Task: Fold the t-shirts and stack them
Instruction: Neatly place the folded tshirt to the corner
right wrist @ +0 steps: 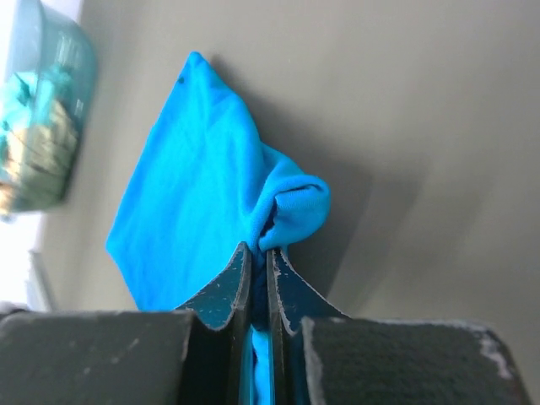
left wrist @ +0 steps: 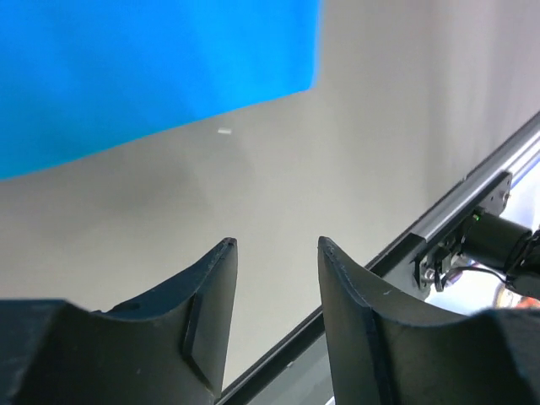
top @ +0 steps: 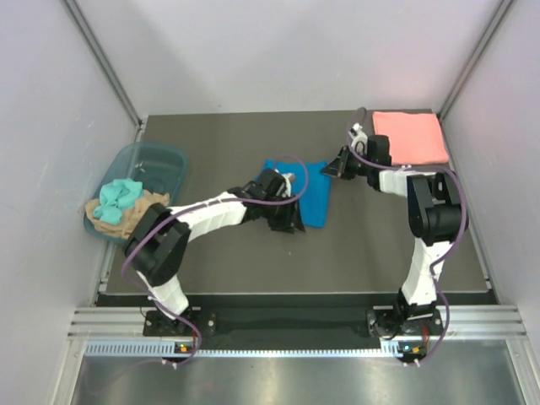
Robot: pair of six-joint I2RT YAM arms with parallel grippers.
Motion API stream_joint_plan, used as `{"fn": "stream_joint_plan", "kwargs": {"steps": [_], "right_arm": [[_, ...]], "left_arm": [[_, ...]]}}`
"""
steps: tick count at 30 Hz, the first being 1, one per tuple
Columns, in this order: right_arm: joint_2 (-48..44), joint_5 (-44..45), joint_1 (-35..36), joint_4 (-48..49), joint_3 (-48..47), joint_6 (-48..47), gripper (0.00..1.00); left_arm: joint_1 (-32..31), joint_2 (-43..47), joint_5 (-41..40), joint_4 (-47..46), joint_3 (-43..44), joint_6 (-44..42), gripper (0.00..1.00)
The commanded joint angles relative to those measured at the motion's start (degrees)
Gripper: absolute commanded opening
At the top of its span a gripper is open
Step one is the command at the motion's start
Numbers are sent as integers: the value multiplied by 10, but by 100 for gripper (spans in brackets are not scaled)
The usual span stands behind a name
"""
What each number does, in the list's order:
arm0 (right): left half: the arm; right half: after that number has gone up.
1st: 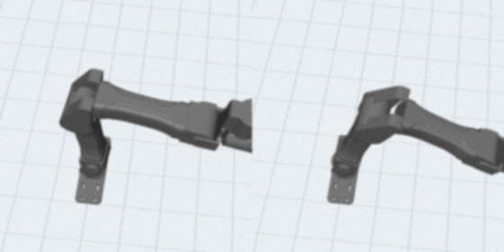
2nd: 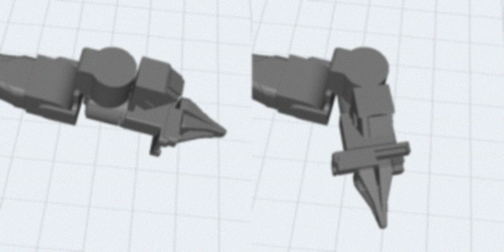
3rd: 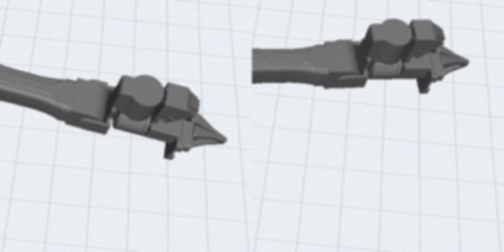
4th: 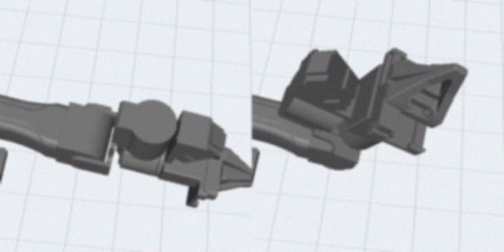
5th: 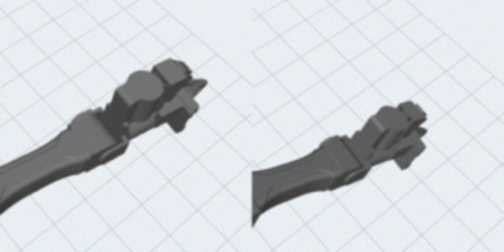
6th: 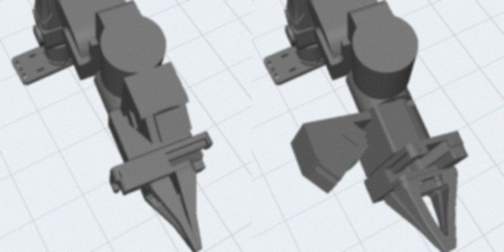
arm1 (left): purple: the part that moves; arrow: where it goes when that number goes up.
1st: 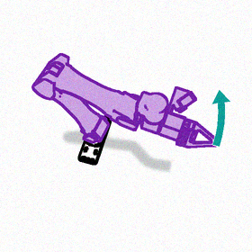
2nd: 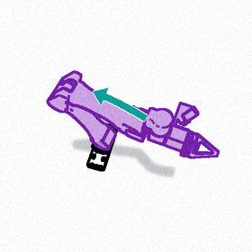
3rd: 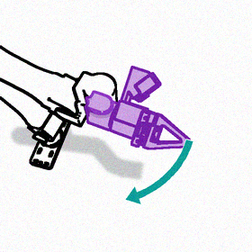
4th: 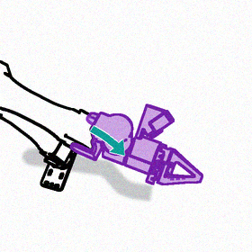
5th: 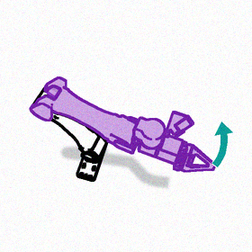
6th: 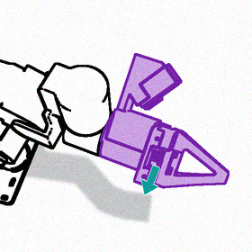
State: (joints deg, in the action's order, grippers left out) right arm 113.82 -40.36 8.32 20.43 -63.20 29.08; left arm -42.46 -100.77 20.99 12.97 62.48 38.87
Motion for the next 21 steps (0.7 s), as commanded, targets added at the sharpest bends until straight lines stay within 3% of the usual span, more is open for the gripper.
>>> {"fn": "stream_joint_plan", "kwargs": {"steps": [1, 8, 12, 17, 21], "right_arm": [[-54, -6, -21, -124, -68, -159, 0], [-47, 8, -68, -339, -204, -321, 0], [-49, 38, -97, -391, -239, -379, 0], [-36, 92, -115, -438, -296, -426, 0], [-36, 129, -117, -454, -319, -460, 0]], "left_arm": [[49, 61, -11, 91, 19, -57, 49], [101, 82, -4, 105, 8, -106, 49], [116, 71, -21, 71, -2, -91, 49], [125, 33, 48, -21, -23, -29, 48], [126, 16, 66, -23, -15, -32, 48]]}}
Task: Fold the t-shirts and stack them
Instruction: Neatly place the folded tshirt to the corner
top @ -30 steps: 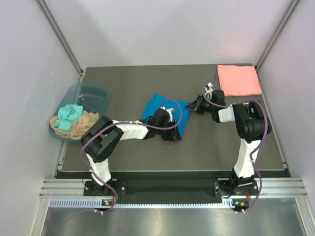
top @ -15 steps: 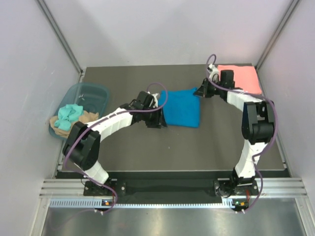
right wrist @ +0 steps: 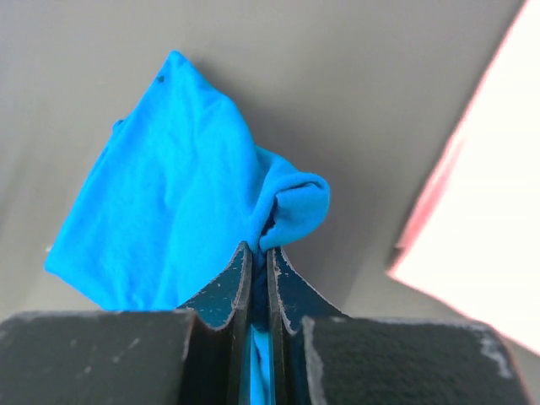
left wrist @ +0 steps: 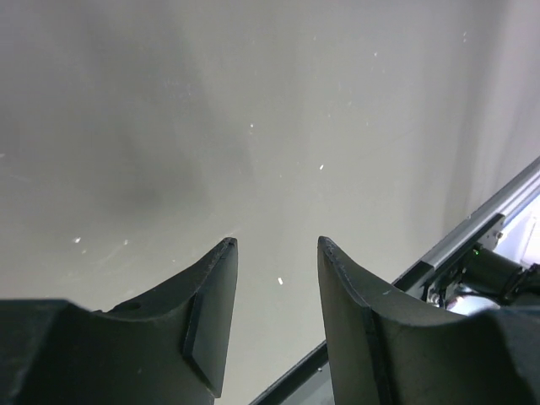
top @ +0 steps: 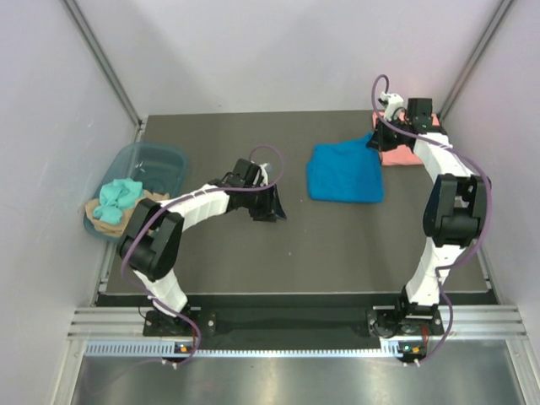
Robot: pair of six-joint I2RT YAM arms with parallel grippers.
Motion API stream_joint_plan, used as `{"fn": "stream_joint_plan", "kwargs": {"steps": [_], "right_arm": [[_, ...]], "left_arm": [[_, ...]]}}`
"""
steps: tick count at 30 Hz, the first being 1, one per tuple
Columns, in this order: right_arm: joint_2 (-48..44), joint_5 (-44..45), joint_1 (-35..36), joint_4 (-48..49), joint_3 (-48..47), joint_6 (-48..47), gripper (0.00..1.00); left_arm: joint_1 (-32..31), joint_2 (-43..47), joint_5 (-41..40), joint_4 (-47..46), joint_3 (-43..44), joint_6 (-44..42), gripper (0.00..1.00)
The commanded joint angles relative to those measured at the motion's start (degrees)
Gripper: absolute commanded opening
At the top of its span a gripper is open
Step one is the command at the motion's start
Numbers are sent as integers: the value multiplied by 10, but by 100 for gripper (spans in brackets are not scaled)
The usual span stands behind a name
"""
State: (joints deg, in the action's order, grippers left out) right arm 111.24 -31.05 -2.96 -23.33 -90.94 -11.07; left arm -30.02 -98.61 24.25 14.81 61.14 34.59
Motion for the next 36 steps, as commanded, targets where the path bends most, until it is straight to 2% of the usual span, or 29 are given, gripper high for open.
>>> {"fn": "stream_joint_plan", "kwargs": {"steps": [1, 16, 27, 36], "right_arm": [[-14, 41, -11, -15, -42, -62, 0], [-38, 124, -43, 21, -88, -117, 0], [-57, 125, -64, 64, -117, -119, 0], [-20, 126, -90, 28, -192, -118, 0]], "left_arm": [[1, -5, 35, -35, 2, 10, 48], [1, -14, 58, -51, -2, 9, 48], [0, -40, 77, -65, 2, 16, 47], [0, -45, 80, -69, 3, 17, 47]]}}
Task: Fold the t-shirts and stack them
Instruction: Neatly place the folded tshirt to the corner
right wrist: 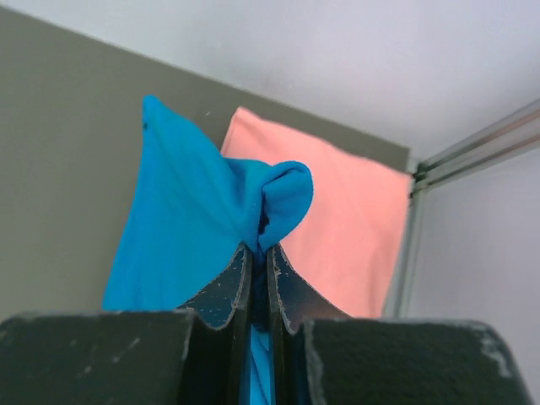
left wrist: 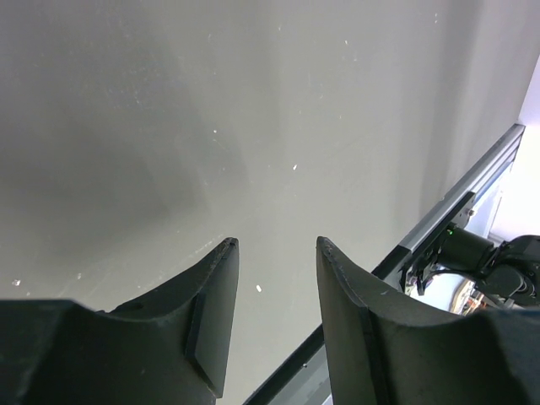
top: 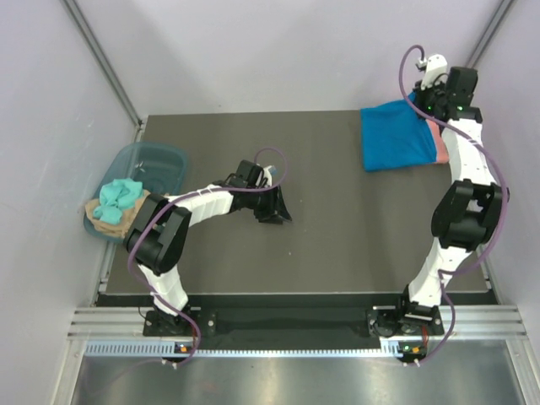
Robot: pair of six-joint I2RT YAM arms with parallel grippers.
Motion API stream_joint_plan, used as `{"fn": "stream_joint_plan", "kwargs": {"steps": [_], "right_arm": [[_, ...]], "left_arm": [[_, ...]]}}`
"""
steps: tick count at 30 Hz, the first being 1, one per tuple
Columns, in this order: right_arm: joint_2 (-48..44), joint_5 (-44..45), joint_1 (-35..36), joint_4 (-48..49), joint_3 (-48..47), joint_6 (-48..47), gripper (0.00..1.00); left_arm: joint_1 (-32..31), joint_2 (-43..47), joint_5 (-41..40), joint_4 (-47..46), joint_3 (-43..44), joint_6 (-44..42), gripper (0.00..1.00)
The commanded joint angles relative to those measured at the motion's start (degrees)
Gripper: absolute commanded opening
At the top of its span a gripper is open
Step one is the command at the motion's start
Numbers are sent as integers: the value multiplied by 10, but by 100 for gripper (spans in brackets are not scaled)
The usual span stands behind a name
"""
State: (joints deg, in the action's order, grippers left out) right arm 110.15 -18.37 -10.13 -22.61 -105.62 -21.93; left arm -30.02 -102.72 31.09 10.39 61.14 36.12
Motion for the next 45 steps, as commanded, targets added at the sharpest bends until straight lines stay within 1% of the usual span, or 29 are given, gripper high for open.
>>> {"fn": "stream_joint_plan", "kwargs": {"steps": [1, 4, 6, 7, 9, 14, 17, 19, 21, 22, 25, 26, 27, 29, 30, 33, 35, 36, 38, 42, 44, 45], "right_arm": [[-10, 0, -19, 21, -46, -10, 0], [-4, -1, -23, 21, -57, -13, 0], [23, -3, -30, 0, -92, -12, 0], [51, -9, -32, -10, -132, -13, 0], [77, -14, -41, -20, -164, -9, 0], [179, -24, -52, -31, -277, 1, 0], [226, -24, -57, -12, -315, 7, 0], [243, -13, -60, 28, -318, 17, 1], [277, -4, -63, 59, -333, 23, 4], [302, 3, -64, 68, -354, 33, 4], [341, 16, -67, 94, -382, 45, 6], [345, 29, -66, 108, -381, 49, 10], [348, 38, -67, 132, -380, 52, 19], [353, 68, -69, 157, -375, 66, 32], [355, 73, -71, 165, -376, 70, 44], [337, 80, -72, 161, -364, 85, 48], [302, 90, -71, 165, -318, 103, 54], [289, 100, -67, 167, -301, 109, 62], [254, 139, -60, 161, -267, 130, 68], [183, 142, -57, 118, -205, 195, 68], [121, 135, -55, 101, -145, 246, 71], [98, 128, -53, 81, -123, 261, 84]], "left_arm": [[0, -5, 13, -25, 4, 2, 47], [0, -8, 13, -25, 3, 2, 47], [0, -12, 13, -27, 3, 2, 47], [0, -13, 15, -27, 4, 3, 47], [0, -16, 16, -27, 3, 2, 46], [0, -22, 13, -23, 2, -2, 46], [0, -28, 14, -20, 3, -2, 46], [0, -31, 18, -20, 5, -2, 46], [0, -33, 20, -20, 4, -2, 46], [0, -32, 19, -18, 3, -4, 46], [0, -28, 14, -6, 3, -10, 46], [0, -25, 13, -4, 4, -11, 46], [0, -25, 8, 1, 6, -13, 46], [0, -21, 8, 3, 6, -14, 46], [0, -21, 7, 5, 6, -14, 47], [-1, -17, 5, 16, 11, -17, 47], [-1, -9, 7, 19, 14, -16, 47], [-1, -6, 10, 19, 16, -15, 47], [-1, 4, 21, 22, 19, -12, 47], [-2, 30, 35, 26, 22, -17, 47], [-2, 52, 44, 17, 26, -15, 47], [-3, 61, 53, 12, 25, -12, 47]]}}
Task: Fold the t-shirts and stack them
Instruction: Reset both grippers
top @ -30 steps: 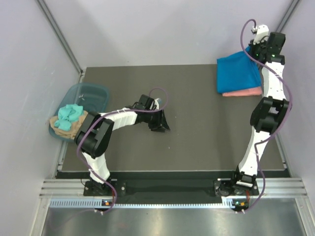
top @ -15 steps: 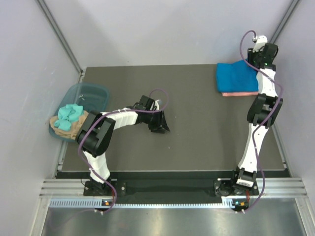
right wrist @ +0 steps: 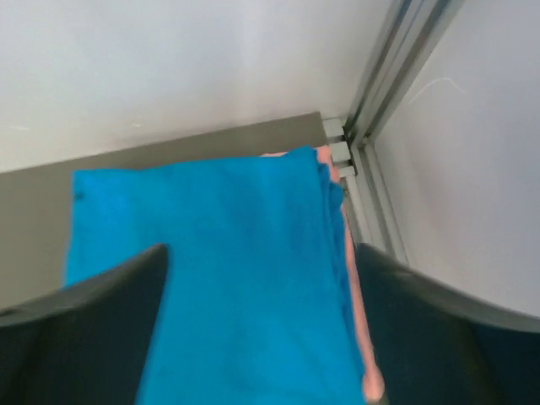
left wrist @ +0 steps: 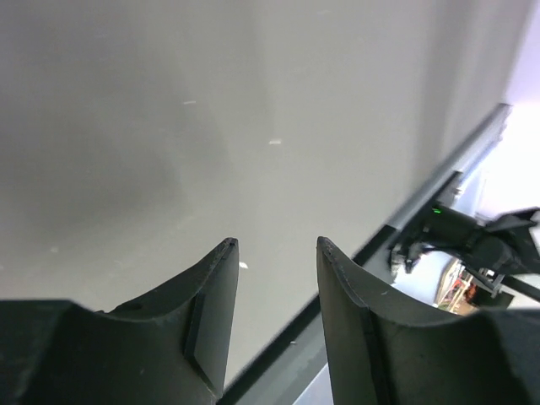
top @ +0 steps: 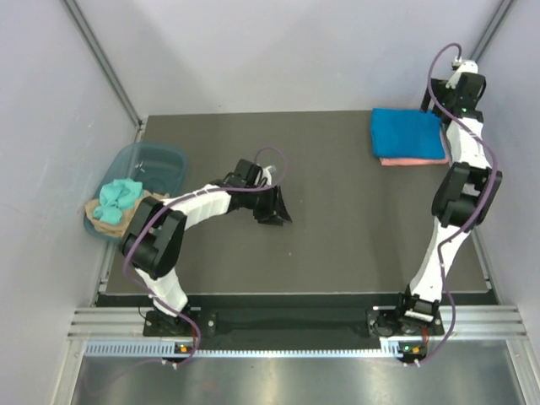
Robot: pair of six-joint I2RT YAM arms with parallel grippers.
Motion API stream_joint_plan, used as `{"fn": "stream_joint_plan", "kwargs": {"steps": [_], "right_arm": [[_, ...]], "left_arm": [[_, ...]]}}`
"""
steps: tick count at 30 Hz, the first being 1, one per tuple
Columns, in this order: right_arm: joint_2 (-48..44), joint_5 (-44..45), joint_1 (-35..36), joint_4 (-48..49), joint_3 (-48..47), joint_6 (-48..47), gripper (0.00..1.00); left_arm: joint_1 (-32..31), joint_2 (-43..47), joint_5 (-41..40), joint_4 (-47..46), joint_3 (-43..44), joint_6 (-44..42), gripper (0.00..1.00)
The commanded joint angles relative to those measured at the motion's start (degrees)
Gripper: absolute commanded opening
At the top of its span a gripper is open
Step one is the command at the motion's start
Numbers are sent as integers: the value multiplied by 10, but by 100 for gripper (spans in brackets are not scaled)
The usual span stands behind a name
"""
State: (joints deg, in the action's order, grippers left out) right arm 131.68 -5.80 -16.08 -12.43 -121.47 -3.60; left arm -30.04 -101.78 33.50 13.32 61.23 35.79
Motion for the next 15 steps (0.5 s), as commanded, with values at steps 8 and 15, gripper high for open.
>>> {"fn": "stream_joint_plan", "kwargs": {"steps": [8, 15], "right_arm": [[-436, -10, 81, -94, 300, 136, 100], [-628, -124, 143, -212, 459, 226, 100]], "left_arm": [[1, 151, -17, 37, 101, -73, 48], [16, 259, -94, 57, 112, -122, 55]]}}
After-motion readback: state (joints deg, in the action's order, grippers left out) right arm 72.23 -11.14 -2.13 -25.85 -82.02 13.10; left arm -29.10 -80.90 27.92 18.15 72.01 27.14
